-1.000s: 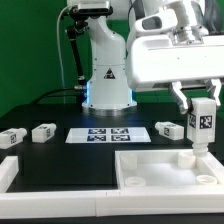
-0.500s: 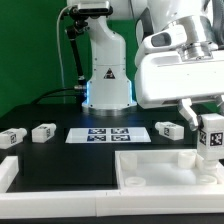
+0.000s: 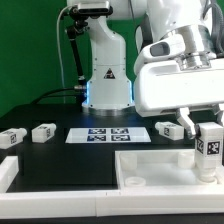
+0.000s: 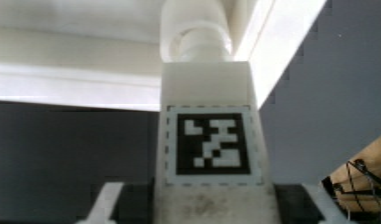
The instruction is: Assemble square table
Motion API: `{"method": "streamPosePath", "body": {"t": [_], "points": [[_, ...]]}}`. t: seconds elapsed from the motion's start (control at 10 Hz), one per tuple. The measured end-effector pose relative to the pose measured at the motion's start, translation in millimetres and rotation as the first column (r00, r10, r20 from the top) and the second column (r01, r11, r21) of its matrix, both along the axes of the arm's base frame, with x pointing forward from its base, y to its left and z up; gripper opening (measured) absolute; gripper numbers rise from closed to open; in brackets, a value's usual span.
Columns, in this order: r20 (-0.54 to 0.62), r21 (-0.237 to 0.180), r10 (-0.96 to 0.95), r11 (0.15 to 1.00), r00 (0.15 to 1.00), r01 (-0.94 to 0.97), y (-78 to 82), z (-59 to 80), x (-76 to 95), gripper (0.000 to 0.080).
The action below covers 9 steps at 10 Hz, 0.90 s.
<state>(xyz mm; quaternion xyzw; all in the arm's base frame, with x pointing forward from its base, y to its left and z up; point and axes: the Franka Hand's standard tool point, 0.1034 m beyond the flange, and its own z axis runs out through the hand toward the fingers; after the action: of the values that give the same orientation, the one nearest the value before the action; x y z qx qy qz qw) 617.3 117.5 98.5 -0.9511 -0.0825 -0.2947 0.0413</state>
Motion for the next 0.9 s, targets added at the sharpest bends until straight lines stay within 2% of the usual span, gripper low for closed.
{"method": "streamPosePath", "body": {"t": [0.5,0.9], "points": [[-0.021,-0.002,-0.005,1.000,1.000,0.005,-0.5,-18.3,-5.3,0.0291],[-0.020,-0.002,-0.005,1.000,1.000,0.005,-0.6,-18.3,-5.2,0.0291]]}}
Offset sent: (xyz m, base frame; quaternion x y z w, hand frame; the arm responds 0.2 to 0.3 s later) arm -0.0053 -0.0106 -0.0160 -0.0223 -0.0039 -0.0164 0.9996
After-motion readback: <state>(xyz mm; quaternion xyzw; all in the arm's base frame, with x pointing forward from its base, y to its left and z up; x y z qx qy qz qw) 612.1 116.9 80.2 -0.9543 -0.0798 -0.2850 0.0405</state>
